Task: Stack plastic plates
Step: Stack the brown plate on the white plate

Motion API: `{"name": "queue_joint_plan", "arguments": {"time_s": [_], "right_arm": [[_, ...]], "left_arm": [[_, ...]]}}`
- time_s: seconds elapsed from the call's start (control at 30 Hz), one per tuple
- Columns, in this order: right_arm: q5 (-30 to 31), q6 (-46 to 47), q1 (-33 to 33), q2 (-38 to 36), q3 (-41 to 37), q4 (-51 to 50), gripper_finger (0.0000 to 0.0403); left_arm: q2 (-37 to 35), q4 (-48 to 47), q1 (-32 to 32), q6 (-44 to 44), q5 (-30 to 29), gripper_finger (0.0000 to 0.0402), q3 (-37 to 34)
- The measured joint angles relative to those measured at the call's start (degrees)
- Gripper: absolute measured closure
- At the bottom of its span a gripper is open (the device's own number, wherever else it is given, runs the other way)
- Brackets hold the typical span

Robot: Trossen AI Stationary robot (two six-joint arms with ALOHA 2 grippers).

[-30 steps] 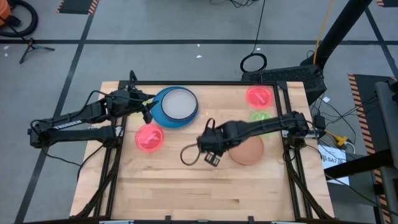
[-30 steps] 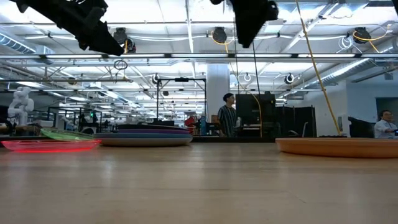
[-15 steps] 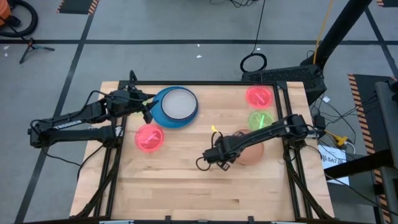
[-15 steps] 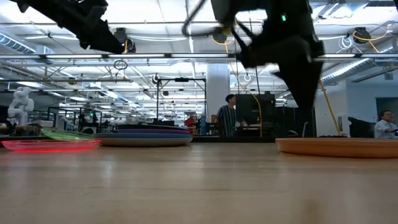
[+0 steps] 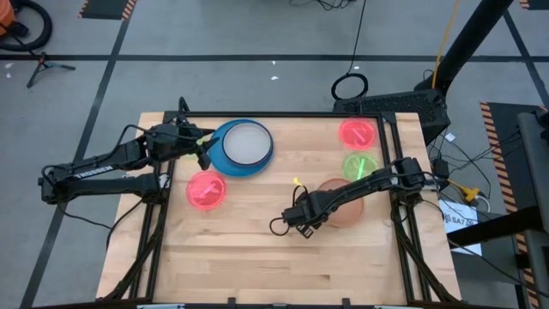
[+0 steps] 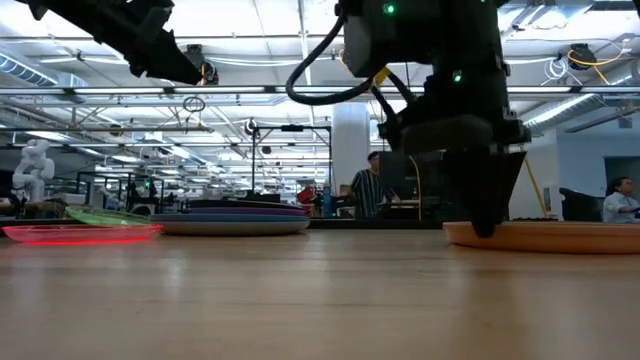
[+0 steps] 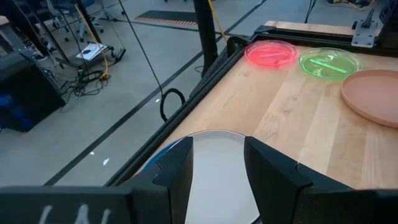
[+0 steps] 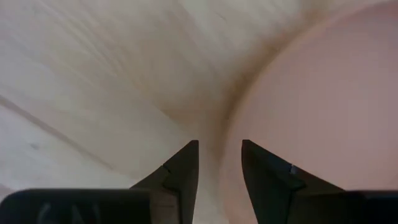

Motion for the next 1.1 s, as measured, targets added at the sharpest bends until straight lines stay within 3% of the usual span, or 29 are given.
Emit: {"name": "queue_joint_plan", "arguments": {"time_s": [0.2, 0.43, 0.73, 0.9, 1.1], "right_arm": [[1.0, -0.6, -0.3, 0.2, -1.6, 3.6, 0.0312], [1.0, -2.1, -0.3, 0.2, -1.3, 5.1, 0.0389], [3.0, -5.6, -0.2, -1.0, 1.7, 2.8, 0.0397], [11.6, -15.0, -0.3, -1.0, 7.6, 0.1, 0.0398], [18.0, -35.2, -2.8, -1.0, 10.5, 4.1, 0.04]], "left_arm": [[0.0, 0.0, 0.0, -0.1, 0.0, 0.0252, 0.0], [0.0, -0.1, 0.0, -0.2, 0.0, 0.0252, 0.0], [0.0, -0.1, 0.0, -0.6, 0.0, 0.0252, 0.0], [0.0, 0.0, 0.0, -1.2, 0.0, 0.0252, 0.0], [0.0, 0.2, 0.0, -1.5, 0.0, 0.0252, 0.0]]}}
